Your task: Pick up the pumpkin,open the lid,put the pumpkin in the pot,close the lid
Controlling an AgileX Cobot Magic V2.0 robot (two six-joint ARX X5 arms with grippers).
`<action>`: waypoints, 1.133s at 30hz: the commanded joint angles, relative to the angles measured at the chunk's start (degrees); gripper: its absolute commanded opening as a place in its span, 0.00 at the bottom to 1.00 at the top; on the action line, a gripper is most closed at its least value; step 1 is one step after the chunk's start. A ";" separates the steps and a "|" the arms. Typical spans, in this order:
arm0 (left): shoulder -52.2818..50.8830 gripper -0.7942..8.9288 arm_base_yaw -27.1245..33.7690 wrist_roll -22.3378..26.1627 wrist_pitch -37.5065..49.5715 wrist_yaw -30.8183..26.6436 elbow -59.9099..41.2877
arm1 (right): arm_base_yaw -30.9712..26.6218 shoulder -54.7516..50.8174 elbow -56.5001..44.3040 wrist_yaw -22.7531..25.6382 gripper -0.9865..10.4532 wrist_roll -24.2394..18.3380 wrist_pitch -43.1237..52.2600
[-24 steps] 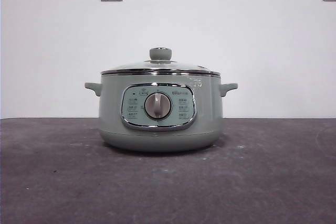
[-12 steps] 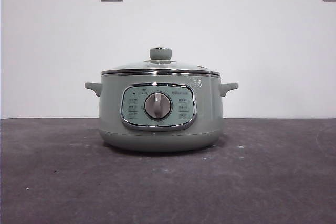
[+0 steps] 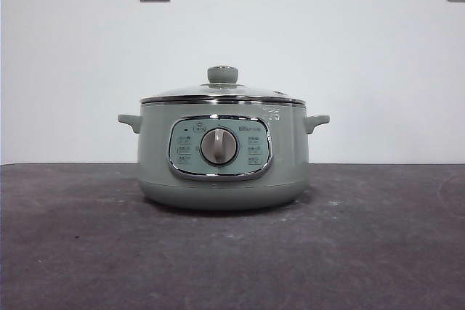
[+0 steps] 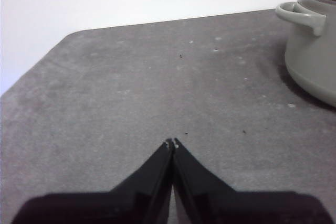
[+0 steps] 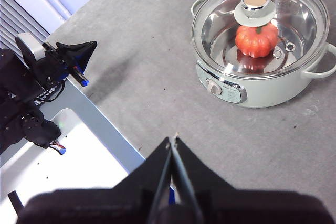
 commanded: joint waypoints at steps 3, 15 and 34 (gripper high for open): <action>-0.13 0.08 0.17 -2.82 -0.11 0.85 -0.83 | 0.04 -0.33 -0.13 0.15 0.09 0.24 -0.85; -0.13 0.08 0.17 -2.82 -0.11 0.87 -0.83 | 0.04 -0.33 -0.13 0.15 0.09 0.24 -0.85; -0.13 0.08 0.17 -2.82 -0.11 0.87 -0.83 | -19.19 -16.52 -15.28 -6.08 0.09 -4.48 17.84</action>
